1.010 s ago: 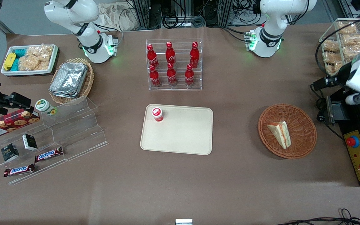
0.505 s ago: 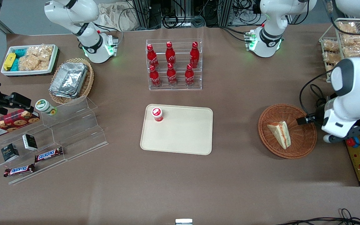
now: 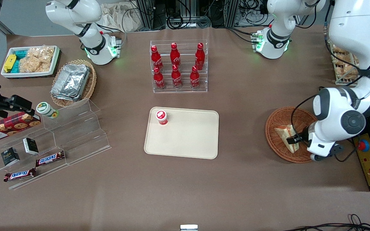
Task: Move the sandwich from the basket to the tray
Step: 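Lower the left gripper and close it on the sandwich, then lift the sandwich and carry it toward the cream tray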
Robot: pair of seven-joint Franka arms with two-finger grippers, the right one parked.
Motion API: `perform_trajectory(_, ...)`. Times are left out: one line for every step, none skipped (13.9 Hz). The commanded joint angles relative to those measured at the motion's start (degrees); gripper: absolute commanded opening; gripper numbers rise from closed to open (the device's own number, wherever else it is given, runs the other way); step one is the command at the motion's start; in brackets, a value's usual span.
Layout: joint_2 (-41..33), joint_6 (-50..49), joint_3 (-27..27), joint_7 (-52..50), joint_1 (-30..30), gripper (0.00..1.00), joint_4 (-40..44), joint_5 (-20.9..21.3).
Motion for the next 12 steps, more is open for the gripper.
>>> perform_trajectory(0.5, 4.78, 0.36, -1.19, -1.28, 1.0, -2.98, -0.08)
perform_trajectory(0.5, 6.11, 0.36, -1.02, -1.29, 1.0, -4.48, 0.44)
perform_trajectory(0.5, 6.3, 0.36, -0.58, -1.2, 1.0, -5.19, 0.88)
perform_trajectory(0.59, 6.21, 0.36, -0.23, -1.2, 0.99, -5.37, 0.97)
perform_trajectory(0.85, 6.21, 0.36, -0.14, -1.2, 0.89, -5.54, 0.98)
perform_trajectory(0.94, 6.12, 0.36, -0.23, -1.2, 0.66, -5.37, 0.98)
perform_trajectory(0.76, 5.95, 0.45, -0.23, -1.2, 0.44, -5.37, 0.98)
perform_trajectory(0.41, 5.69, 0.45, -0.31, -1.11, 0.26, -5.28, 0.98)
perform_trajectory(-0.28, 5.25, 0.45, -0.58, -1.11, 0.13, -5.02, 0.98)
perform_trajectory(-1.6, 4.81, 0.45, -0.23, -1.11, 0.06, -4.93, 0.98)
perform_trajectory(-3.96, 4.63, 0.45, -0.14, -1.2, 0.04, -4.93, 0.98)
perform_trajectory(-6.51, 3.5, 0.37, 0.04, -1.28, 0.02, -4.76, 0.98)
